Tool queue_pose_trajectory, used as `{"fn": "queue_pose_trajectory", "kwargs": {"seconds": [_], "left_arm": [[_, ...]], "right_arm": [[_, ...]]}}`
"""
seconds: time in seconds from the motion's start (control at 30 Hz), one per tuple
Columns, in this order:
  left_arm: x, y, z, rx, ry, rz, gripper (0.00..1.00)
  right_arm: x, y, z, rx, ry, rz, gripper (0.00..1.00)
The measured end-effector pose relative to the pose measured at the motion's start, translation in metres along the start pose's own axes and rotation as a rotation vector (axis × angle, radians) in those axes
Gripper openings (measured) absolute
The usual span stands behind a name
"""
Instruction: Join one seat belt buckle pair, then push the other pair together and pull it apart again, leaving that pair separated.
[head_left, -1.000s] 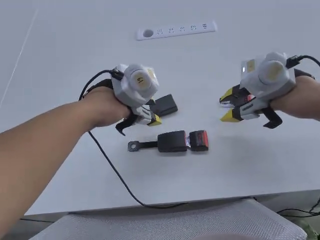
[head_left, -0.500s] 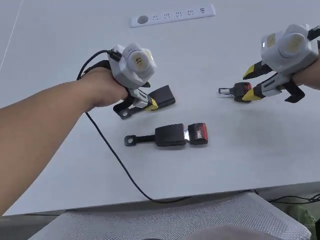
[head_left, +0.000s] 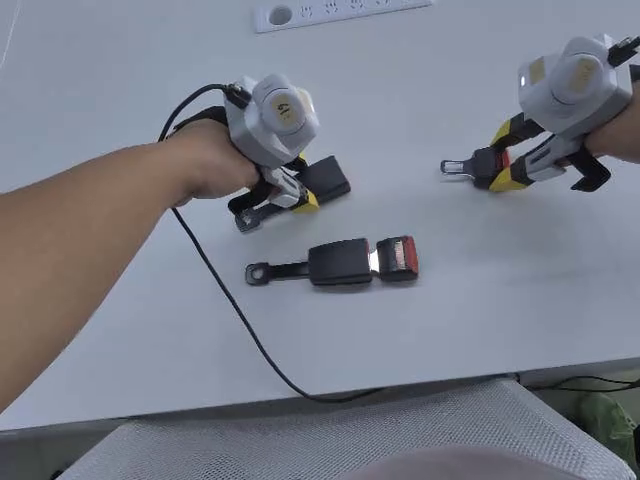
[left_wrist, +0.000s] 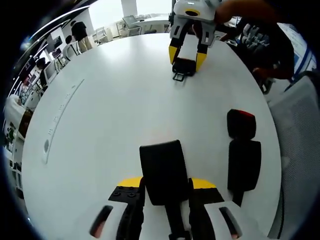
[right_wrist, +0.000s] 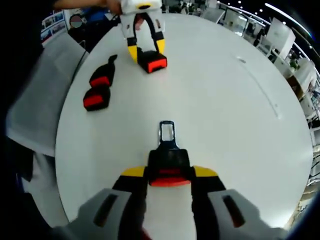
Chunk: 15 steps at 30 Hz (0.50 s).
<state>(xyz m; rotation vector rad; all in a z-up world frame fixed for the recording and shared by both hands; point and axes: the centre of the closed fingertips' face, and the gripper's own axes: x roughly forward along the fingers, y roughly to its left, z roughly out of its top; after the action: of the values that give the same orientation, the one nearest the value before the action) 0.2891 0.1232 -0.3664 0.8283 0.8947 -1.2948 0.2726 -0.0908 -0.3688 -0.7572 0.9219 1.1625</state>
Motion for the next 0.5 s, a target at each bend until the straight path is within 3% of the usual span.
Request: {"fn": "queue_pose_trajectory", "kwargs": {"seconds": [0.27, 0.37, 0.43, 0.5], "left_arm": [[0.0003, -0.0038, 0.0001, 0.057, 0.019, -0.019, 0.34], [0.0029, -0.0048, -0.0009, 0.112, 0.036, -0.015, 0.34], [0.0046, -0.0005, -0.0021, 0.190, 0.067, -0.010, 0.33], [0.0057, -0.0002, -0.0001, 0.161, 0.070, -0.018, 0.33]], "right_arm": [[0.0006, 0.0001, -0.0005, -0.032, 0.019, 0.041, 0.34], [0.0018, 0.0006, -0.0012, -0.057, 0.027, 0.041, 0.34], [0.0013, -0.0005, -0.0015, -0.053, 0.019, 0.041, 0.34], [0.0008, -0.0010, -0.0018, -0.051, 0.008, 0.043, 0.34]]}}
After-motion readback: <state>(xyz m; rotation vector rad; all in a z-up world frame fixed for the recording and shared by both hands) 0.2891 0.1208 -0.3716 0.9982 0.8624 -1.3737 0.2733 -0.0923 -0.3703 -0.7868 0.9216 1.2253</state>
